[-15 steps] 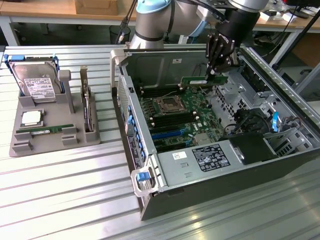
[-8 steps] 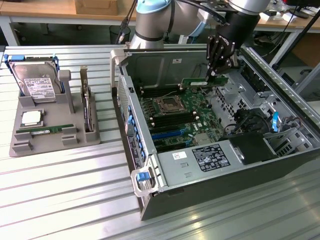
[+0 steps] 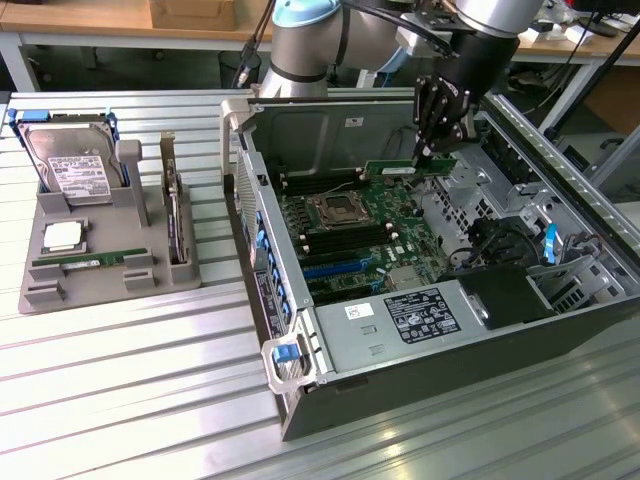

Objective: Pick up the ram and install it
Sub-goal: 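Insert the ram into the slot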

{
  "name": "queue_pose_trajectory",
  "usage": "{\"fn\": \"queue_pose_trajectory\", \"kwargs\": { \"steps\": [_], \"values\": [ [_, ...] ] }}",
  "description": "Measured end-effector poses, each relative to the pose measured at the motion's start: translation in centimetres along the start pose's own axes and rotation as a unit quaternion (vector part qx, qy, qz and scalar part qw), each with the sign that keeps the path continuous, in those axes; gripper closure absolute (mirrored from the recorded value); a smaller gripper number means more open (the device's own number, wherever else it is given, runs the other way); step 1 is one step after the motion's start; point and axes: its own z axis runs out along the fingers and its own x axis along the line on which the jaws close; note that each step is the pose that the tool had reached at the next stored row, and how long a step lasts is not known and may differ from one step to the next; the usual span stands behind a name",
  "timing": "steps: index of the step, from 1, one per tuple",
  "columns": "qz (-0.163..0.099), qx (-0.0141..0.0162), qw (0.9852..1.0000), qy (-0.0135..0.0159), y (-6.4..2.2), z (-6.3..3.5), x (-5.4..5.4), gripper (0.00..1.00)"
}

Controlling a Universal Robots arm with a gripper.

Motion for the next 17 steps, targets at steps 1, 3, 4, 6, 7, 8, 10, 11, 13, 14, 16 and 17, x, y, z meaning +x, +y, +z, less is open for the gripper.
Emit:
{"fn": "queue_pose_trajectory", "kwargs": {
  "steps": [1,3,4,6,7,8,10,11,13,14,16,17],
  "values": [
    [0.0,0.0,1.0,0.0,-0.02,0.04,0.0,0.87],
    [0.0,0.0,1.0,0.0,-0.17,0.37,0.0,0.87],
    [0.0,0.0,1.0,0.0,-0.2,0.46,0.0,0.87],
    [0.0,0.0,1.0,0.0,-0.3,0.71,0.0,0.87],
    [0.0,0.0,1.0,0.0,-0.33,0.8,0.0,0.87],
    [0.0,0.0,1.0,0.0,-0.37,0.89,0.0,0.87],
    [0.0,0.0,1.0,0.0,-0.43,1.07,0.0,0.87],
    [0.0,0.0,1.0,0.0,-0.45,1.13,0.0,0.87],
    [0.0,0.0,1.0,0.0,-0.48,1.24,-0.1,0.87],
    [0.0,0.0,1.0,0.0,-0.53,1.39,-0.1,0.87],
    [0.0,0.0,1.0,0.0,-0.6,1.64,-0.1,0.87],
    [0.0,0.0,1.0,0.0,-0.65,1.79,-0.1,0.87]
  ]
}}
